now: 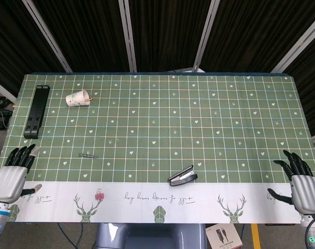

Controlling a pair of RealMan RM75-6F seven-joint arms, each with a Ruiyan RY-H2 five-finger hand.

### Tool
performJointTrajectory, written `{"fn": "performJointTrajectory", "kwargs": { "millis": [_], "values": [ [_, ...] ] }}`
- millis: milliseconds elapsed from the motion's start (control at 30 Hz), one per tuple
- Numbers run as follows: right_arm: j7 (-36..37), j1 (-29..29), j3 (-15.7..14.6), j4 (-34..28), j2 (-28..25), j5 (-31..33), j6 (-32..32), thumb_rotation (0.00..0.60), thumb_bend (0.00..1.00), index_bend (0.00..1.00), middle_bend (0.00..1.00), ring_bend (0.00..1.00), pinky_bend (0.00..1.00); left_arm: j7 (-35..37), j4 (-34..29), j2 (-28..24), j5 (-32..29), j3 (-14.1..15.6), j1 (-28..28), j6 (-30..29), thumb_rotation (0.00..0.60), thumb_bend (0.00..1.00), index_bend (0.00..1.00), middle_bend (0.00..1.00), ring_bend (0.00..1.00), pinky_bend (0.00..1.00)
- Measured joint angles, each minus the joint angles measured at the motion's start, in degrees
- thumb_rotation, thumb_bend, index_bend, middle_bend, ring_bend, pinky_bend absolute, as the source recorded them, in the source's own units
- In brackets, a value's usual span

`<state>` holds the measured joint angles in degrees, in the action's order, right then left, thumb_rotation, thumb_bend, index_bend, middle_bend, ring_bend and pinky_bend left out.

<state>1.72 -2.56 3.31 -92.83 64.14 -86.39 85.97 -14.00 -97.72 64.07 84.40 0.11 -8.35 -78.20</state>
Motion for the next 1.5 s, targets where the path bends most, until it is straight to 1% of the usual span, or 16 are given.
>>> {"fn": "performJointTrajectory", "kwargs": {
  "millis": [67,100,167,333,467,567,767,867,967,1067,1167,1500],
  "values": [
    [0.0,0.0,-0.1,0.0,-0.1,0.0,0.0,0.600,0.07,0.25,0.04,0.00,0.13,-0.5,-0.5,0.0,-0.3,0.0,-0.2,0.4,0.600,0.03,0.01,0.00,0.00,0.00],
    [0.1,0.0,-0.1,0.0,-0.1,0.0,-0.1,0.600,0.07,0.25,0.04,0.00,0.13,-0.7,-0.6,0.0,-0.4,-0.2,-0.4,0.4,0.600,0.06,0.03,0.00,0.00,0.00],
    [0.2,0.1,-0.2,0.0,-0.2,-0.1,-0.1,0.600,0.07,0.25,0.04,0.00,0.13,-0.9,-0.9,0.2,-0.6,-0.7,-0.8,0.5,0.600,0.11,0.09,0.00,0.00,0.00],
    [0.1,0.0,-0.3,-0.3,-0.2,-0.5,-0.1,0.600,0.07,0.25,0.04,0.00,0.13,-1.4,-0.9,1.2,-1.5,-2.1,-2.6,2.2,0.600,0.18,0.26,0.00,0.00,0.00],
    [-0.2,-0.1,-0.5,-0.5,-0.2,-0.8,-0.3,0.600,0.07,0.26,0.04,0.00,0.13,-3.5,-0.2,3.4,-4.9,-4.1,-5.3,5.5,0.600,0.23,0.39,0.00,0.00,0.00],
    [-0.1,-0.2,-0.4,-0.6,-0.2,-0.4,-0.5,0.600,0.07,0.26,0.04,0.00,0.13,-6.8,1.0,6.1,-8.9,-6.1,-7.9,8.2,0.600,0.25,0.44,0.00,0.00,0.00],
    [0.6,-0.1,-0.3,-0.9,-0.5,0.0,-0.6,0.600,0.07,0.26,0.04,0.00,0.13,-15.1,4.7,13.0,-17.6,-9.7,-13.5,12.3,0.600,0.30,0.47,0.00,0.00,0.00],
    [1.0,0.0,-0.4,-1.1,-0.6,0.0,-0.7,0.600,0.07,0.26,0.04,0.00,0.13,-18.2,6.0,16.2,-22.2,-11.1,-15.8,13.8,0.600,0.31,0.48,0.00,0.00,0.00],
    [1.3,-0.1,-0.4,-1.1,-0.7,0.2,-0.9,0.600,0.07,0.26,0.04,0.00,0.13,-21.1,7.4,19.6,-26.0,-11.8,-18.1,14.9,0.600,0.31,0.50,0.00,0.00,0.00],
    [1.7,-0.1,-0.3,-1.1,-0.8,0.3,-1.0,0.600,0.07,0.26,0.04,0.00,0.13,-24.2,8.9,22.9,-28.5,-12.0,-20.1,15.3,0.600,0.31,0.51,0.00,0.00,0.00],
    [1.8,-0.1,-0.3,-1.1,-0.9,0.4,-1.1,0.600,0.07,0.26,0.04,0.00,0.13,-26.2,10.1,25.1,-30.3,-11.9,-21.7,15.2,0.600,0.31,0.52,0.00,0.00,0.00],
    [1.9,-0.1,-0.4,-1.4,-1.0,0.2,-1.0,0.600,0.07,0.26,0.04,0.00,0.13,-28.8,13.5,28.8,-33.1,-10.6,-23.9,14.5,0.600,0.31,0.52,0.00,0.00,0.00]
  ]
}}
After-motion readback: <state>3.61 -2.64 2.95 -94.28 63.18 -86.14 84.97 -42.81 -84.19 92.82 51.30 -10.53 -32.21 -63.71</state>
